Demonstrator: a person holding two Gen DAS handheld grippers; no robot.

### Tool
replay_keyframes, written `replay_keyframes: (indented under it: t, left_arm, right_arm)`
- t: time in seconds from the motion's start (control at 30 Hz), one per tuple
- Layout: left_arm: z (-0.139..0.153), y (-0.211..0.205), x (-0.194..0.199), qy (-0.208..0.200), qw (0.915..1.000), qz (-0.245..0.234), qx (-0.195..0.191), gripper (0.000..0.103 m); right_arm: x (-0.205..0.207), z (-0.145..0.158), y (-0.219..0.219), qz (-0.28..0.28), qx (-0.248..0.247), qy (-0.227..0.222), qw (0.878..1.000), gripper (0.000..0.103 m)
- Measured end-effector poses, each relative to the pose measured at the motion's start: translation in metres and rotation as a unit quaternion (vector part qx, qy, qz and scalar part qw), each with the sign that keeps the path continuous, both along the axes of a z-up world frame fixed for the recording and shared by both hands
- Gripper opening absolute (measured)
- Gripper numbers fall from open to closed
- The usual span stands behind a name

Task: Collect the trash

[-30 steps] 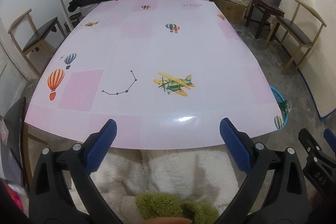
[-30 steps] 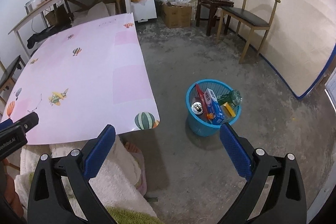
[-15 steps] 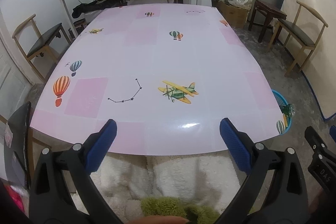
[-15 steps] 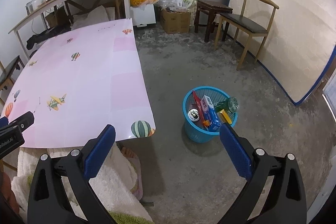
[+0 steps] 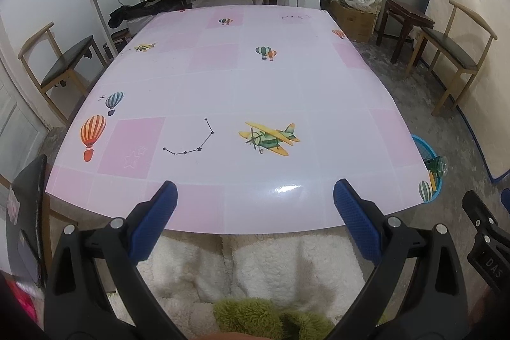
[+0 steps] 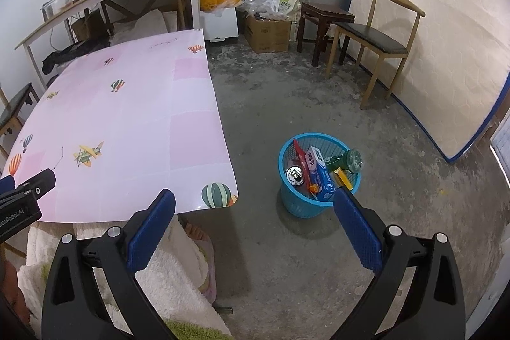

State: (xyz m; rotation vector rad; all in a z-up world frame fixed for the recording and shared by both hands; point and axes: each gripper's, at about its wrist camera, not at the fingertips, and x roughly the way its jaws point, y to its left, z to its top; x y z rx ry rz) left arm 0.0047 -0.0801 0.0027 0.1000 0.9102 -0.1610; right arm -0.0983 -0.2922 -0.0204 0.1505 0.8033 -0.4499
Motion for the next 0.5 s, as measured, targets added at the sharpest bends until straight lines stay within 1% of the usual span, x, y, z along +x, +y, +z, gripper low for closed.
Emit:
replay_keyframes:
  t: [0.5]
  left_arm:
    - [-0.0013,0.0002,0.0006,0.002,1.0000,-0.002,0.000,0.094]
  right_arm:
    - [0.0020,-0.0003,-0.0006,0.004,-0.002,0.004,1.000,0.097]
